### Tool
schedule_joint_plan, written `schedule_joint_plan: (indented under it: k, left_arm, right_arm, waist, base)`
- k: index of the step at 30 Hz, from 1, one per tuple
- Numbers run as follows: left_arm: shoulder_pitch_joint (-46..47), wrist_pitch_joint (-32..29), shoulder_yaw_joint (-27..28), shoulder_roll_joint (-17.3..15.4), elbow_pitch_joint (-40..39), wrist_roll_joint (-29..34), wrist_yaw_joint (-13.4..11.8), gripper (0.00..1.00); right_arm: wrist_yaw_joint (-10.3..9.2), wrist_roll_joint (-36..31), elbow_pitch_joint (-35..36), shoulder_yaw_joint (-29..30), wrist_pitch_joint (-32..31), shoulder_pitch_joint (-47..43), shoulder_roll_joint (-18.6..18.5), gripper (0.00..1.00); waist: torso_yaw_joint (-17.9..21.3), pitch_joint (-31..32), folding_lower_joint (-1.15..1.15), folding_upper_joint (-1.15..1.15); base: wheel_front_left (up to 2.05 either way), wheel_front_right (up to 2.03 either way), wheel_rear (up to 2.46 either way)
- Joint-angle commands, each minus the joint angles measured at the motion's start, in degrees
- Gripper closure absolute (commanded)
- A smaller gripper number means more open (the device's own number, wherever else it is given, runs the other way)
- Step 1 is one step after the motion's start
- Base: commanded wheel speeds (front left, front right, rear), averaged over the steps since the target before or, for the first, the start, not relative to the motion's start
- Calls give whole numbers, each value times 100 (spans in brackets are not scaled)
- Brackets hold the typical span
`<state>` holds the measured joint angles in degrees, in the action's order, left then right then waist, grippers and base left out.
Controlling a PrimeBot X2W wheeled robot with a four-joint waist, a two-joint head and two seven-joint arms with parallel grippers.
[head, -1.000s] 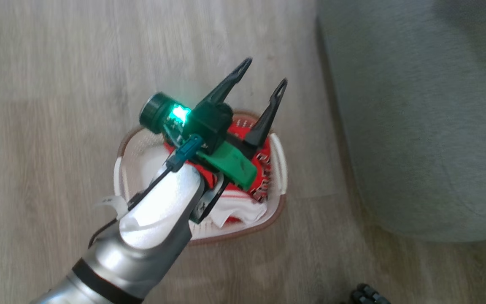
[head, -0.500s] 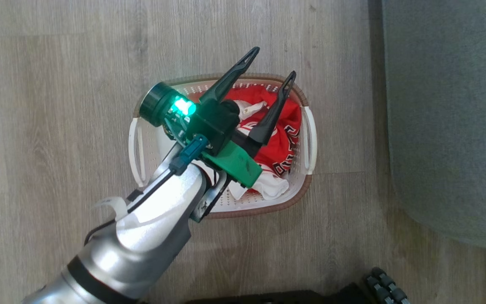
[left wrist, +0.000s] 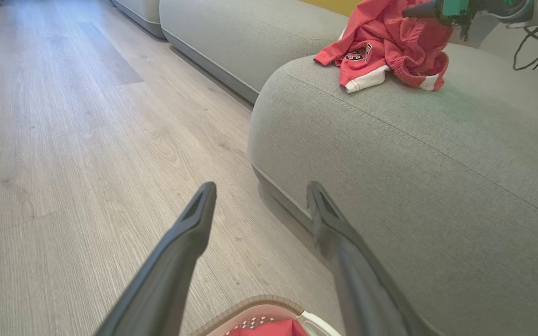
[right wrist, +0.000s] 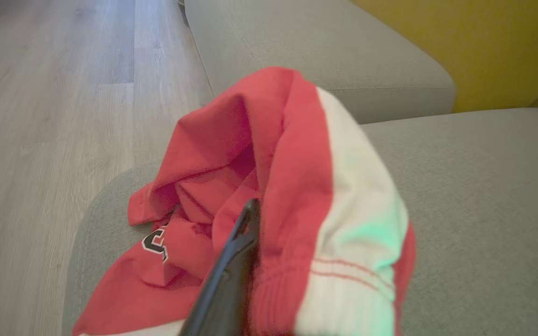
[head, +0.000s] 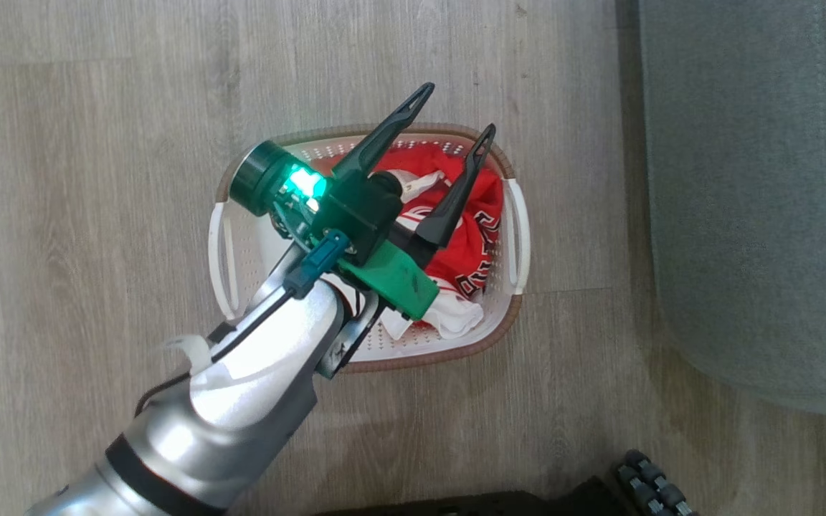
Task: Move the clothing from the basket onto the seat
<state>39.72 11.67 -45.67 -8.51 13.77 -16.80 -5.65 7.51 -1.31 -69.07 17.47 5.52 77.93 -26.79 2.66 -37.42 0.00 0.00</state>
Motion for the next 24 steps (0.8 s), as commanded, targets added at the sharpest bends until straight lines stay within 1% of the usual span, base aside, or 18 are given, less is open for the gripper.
schedule_joint_plan:
  k: [1, 8, 12, 13, 14, 15, 18, 24]
  left_arm:
    - [65, -9, 124, -95, -149, 7, -33, 0]
    - [39, -15, 130, -134, -94, -43, -68, 0]
    - [-4, -13, 156, -188, -58, -85, -98, 0]
    - [-4, -13, 156, -188, -58, -85, -98, 0]
    - [-20, -11, 163, -202, -51, -98, -105, 0]
    - [-62, -3, 175, -222, -34, -131, -116, 0]
    - [-135, 21, 192, -245, 5, -194, -120, 0]
    - [-314, 156, 298, -225, 117, -357, -158, 0]
  right_arm:
    - [-2, 48, 116, -66, -21, -57, 4, 0]
    - [-2, 443, 11, -511, 375, -431, 230, 0]
    - [-2, 856, 135, -886, 624, -787, 363, 0]
    - [-2, 856, 135, -886, 624, -787, 363, 0]
    - [-2, 962, 190, -995, 659, -881, 382, 0]
    - [-2, 1165, 334, -1235, 720, -1072, 402, 0]
    - [-2, 1433, 594, -1596, 782, -1344, 365, 0]
    - [-2, 1918, 1220, -2184, 859, -1785, 215, 0]
  waist:
    - [38, 39, 0, 0]
    - [232, 224, 0, 0]
    - [380, 362, 0, 0]
    - [380, 362, 0, 0]
    - [417, 398, 0, 0]
    - [482, 479, 0, 0]
    - [552, 619, 0, 0]
    - [529, 1027, 0, 0]
  base:
    - [0, 0, 0]
    - [0, 0, 0]
    - [0, 0, 0]
    - [0, 0, 0]
    - [0, 0, 0]
    - [0, 0, 0]
    - [0, 0, 0]
    - [0, 0, 0]
